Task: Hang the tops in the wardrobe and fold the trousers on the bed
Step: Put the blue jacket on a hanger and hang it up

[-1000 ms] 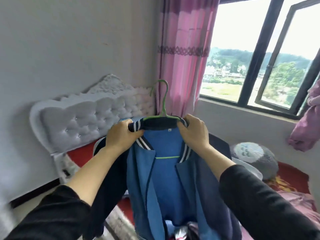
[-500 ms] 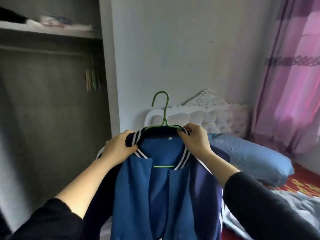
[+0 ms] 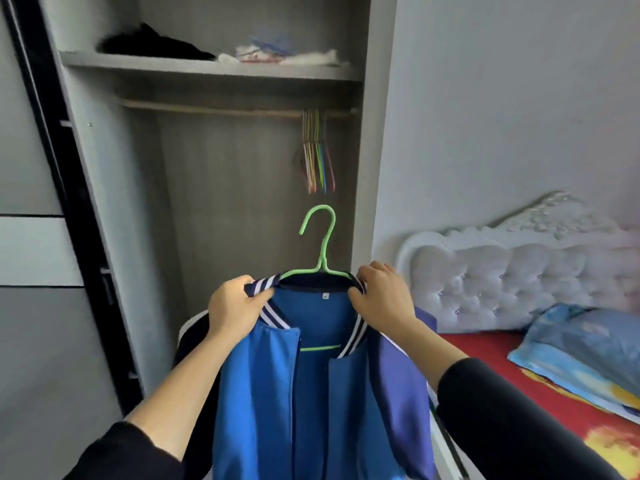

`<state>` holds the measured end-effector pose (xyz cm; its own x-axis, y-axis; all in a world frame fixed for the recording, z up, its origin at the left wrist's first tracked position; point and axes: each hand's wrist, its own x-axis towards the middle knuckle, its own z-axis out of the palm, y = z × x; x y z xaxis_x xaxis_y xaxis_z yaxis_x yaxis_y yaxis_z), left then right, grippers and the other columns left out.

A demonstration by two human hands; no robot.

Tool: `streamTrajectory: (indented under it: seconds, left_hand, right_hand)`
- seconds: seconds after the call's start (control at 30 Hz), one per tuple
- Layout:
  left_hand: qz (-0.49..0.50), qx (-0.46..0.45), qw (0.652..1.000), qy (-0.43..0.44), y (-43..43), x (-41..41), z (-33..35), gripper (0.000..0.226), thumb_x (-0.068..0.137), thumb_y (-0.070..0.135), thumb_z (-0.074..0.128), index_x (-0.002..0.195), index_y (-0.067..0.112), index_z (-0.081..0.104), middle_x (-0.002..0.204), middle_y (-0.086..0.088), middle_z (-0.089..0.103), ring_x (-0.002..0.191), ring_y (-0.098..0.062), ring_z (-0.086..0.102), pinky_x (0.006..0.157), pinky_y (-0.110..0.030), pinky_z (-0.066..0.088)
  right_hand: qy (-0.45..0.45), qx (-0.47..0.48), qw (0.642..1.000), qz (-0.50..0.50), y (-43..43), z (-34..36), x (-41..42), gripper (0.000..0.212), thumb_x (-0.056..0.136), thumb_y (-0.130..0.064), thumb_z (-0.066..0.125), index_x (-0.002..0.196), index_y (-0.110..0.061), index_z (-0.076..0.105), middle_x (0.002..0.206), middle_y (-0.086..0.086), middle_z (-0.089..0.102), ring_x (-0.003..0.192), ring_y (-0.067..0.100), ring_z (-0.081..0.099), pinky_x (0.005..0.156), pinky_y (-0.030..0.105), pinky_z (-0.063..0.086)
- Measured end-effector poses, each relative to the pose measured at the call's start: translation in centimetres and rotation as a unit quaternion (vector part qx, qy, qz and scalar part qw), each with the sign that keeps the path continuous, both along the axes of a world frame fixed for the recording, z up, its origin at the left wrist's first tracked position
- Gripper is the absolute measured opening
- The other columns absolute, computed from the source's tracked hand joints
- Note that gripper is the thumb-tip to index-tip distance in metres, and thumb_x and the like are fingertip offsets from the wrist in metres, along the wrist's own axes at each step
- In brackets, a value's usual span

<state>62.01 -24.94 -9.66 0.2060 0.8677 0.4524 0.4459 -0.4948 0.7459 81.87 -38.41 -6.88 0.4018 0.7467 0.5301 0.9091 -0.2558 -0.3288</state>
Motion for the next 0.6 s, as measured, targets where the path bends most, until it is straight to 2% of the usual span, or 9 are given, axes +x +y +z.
streamTrajectory:
  seconds: [0.07, 0.17, 0.27, 0.4, 0.5, 0.53, 0.6]
  left_hand:
    - [0.022, -0.004, 1.0, -0.004, 2.6, -1.2, -0.7, 0.044, 0.077, 0.024, 0.071, 0.056, 0.013, 0.034, 0.049, 0.002, 0.036, 0.05, -0.018, 0.034, 0.05, -0.032, 0.025]
    - [0.022, -0.008, 1.0, 0.0, 6.5, -2.2, -1.4, 0.047, 0.078, 0.022, 0.072, 0.055, 0.014, 0.032, 0.049, 0.002, 0.036, 0.05, -0.017, 0.034, 0.051, -0.032, 0.024]
    - [0.012, -0.013, 1.0, 0.023, 10.7, -2.0, -1.5, 0.045, 0.077, 0.024, 0.072, 0.054, 0.015, 0.035, 0.05, 0.004, 0.038, 0.052, -0.017, 0.038, 0.051, -0.031, 0.024]
    - [0.017, -0.055, 0.992, 0.113, 17.7, -2.2, -1.5, 0.034, 0.077, 0.035, 0.066, 0.06, 0.018, 0.041, 0.056, 0.007, 0.048, 0.062, -0.015, 0.049, 0.07, -0.033, 0.033]
    - [0.004, -0.099, 0.98, 0.17, 23.8, -2.8, -0.7, 0.029, 0.063, 0.054, 0.059, 0.075, 0.029, 0.055, 0.077, 0.011, 0.062, 0.086, -0.019, 0.059, 0.089, -0.041, 0.044]
    - [0.007, -0.099, 0.976, 0.192, 25.7, -2.8, -0.3, 0.034, 0.063, 0.059, 0.06, 0.087, 0.035, 0.058, 0.091, 0.011, 0.063, 0.098, -0.019, 0.057, 0.093, -0.042, 0.043]
    - [0.035, -0.082, 0.97, 0.224, 29.2, -2.7, 0.6, 0.05, 0.074, 0.058, 0.064, 0.118, 0.034, 0.054, 0.117, 0.006, 0.055, 0.118, -0.021, 0.046, 0.098, -0.04, 0.037]
  right_hand:
    - [0.04, -0.015, 0.998, 0.054, 3.0, 0.5, -0.9, 0.011, 0.081, -0.016, 0.057, 0.076, -0.006, 0.059, 0.075, 0.003, 0.054, 0.08, 0.027, 0.049, 0.062, 0.034, 0.035]
    - [0.13, -0.023, 0.976, 0.174, 7.8, 1.2, -2.4, 0.011, 0.088, -0.024, 0.063, 0.09, -0.015, 0.07, 0.079, -0.005, 0.065, 0.077, 0.017, 0.056, 0.071, 0.029, 0.044]
    - [0.135, -0.07, 0.963, 0.221, 13.2, 1.4, -3.2, 0.027, 0.094, -0.025, 0.059, 0.071, -0.012, 0.055, 0.062, -0.003, 0.049, 0.06, 0.015, 0.04, 0.059, 0.027, 0.036]
    - [0.133, -0.102, 0.959, 0.229, 20.4, 1.1, -2.1, 0.031, 0.097, -0.023, 0.055, 0.074, -0.003, 0.051, 0.063, -0.001, 0.042, 0.06, 0.015, 0.035, 0.057, 0.027, 0.031]
    - [0.125, -0.119, 0.956, 0.236, 26.4, 2.0, -1.7, 0.032, 0.096, -0.025, 0.055, 0.069, -0.009, 0.049, 0.064, -0.002, 0.043, 0.063, 0.017, 0.037, 0.059, 0.03, 0.033]
    - [0.121, -0.121, 0.956, 0.238, 28.6, 2.5, -1.7, 0.033, 0.096, -0.026, 0.055, 0.067, -0.013, 0.047, 0.063, -0.003, 0.044, 0.063, 0.018, 0.038, 0.06, 0.03, 0.034]
    - [0.116, -0.117, 0.957, 0.238, 32.7, 3.8, -2.2, 0.035, 0.096, -0.027, 0.054, 0.065, -0.015, 0.044, 0.063, -0.003, 0.045, 0.063, 0.019, 0.039, 0.06, 0.032, 0.035]
